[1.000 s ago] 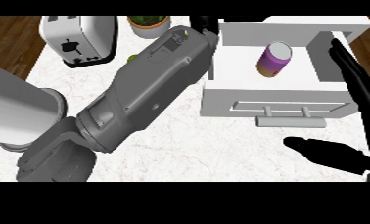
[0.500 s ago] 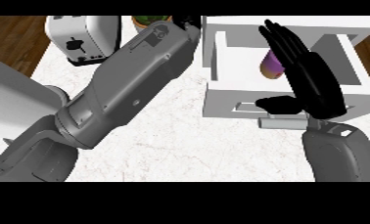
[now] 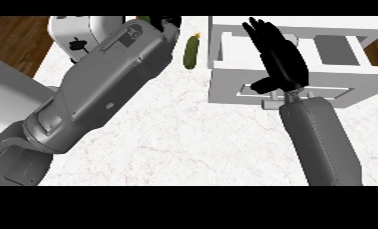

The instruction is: Pick up the can, place it into the drawer and close the drawer

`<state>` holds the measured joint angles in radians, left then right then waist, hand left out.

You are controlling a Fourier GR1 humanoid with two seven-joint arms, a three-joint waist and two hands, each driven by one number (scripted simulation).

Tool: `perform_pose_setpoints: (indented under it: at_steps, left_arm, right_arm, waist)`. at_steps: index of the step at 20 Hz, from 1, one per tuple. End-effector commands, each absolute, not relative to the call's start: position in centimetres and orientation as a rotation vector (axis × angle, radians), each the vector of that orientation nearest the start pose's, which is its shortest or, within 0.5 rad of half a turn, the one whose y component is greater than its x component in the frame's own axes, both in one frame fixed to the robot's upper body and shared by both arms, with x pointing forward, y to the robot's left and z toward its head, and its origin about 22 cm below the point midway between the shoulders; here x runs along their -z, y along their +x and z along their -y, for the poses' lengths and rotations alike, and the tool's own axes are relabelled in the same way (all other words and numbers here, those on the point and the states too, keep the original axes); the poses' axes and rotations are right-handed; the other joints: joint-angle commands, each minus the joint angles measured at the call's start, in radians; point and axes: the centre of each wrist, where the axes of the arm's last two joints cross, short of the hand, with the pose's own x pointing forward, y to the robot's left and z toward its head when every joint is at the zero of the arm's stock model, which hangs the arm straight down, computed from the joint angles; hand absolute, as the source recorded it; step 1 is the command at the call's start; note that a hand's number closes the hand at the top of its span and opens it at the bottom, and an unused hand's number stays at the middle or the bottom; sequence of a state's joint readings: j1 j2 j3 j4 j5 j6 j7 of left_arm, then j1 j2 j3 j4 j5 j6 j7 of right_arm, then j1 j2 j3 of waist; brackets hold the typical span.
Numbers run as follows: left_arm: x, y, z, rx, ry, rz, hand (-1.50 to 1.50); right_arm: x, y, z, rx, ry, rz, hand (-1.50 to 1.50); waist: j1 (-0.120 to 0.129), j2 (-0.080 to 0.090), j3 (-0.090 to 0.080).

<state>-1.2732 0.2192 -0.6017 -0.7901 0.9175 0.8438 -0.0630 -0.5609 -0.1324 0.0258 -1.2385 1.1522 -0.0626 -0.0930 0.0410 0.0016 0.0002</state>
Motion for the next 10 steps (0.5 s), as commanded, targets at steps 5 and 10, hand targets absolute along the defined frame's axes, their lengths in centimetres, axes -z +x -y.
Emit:
perform_pose_setpoints:
  at_steps: [5,10]
  left_arm:
    - [-21.9,41.7,-8.4,-0.175,0.05,1.713,-1.5]
    - [-21.1,41.2,-8.9,-0.175,0.056,1.719,-1.5]
  right_arm:
    - [-3.5,39.6,18.8,-1.172,-1.133,1.626,-1.5]
    - [-3.4,41.3,19.0,-1.135,-1.183,1.651,-1.5]
  waist:
    - [0.007,0.005,0.001]
    - [0.006,0.011,0.001]
